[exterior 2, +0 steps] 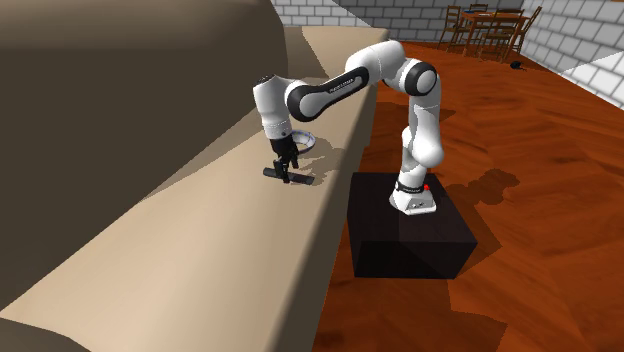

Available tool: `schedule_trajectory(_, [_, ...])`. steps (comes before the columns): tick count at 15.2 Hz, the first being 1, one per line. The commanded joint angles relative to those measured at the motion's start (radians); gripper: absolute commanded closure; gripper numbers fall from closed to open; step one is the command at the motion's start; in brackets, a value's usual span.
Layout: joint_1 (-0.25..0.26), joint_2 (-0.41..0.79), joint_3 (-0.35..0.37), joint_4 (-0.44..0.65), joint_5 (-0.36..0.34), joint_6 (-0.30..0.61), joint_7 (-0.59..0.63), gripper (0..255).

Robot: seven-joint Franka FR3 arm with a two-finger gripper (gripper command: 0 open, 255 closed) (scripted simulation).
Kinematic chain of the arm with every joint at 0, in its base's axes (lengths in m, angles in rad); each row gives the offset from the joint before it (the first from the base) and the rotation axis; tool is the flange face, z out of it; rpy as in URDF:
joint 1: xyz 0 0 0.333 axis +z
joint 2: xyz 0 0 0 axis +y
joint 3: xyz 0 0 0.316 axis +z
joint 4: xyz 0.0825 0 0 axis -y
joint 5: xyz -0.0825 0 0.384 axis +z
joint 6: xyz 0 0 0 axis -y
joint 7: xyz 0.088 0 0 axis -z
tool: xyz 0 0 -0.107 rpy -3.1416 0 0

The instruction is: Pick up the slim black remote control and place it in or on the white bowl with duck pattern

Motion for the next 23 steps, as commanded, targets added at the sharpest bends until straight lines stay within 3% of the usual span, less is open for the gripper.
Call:
schedule_trajectory(1, [0.0, -0.001, 0.0, -0.006, 0.0, 0.005, -0.001, 0])
schedule_trajectory(6, [0.0, -0.001, 0.0, -0.006, 0.0, 0.005, -0.001, 0])
schedule_trajectory(7, [0.0, -0.001, 0.0, -0.006, 0.0, 0.005, -0.001, 255])
schedule_trajectory(16, [0.0, -0.001, 0.0, -0.006, 0.0, 0.005, -0.001, 255])
schedule_trajectory(23, [0.0, -0.006, 0.001, 0.082, 0.001, -0.087, 0.007, 255])
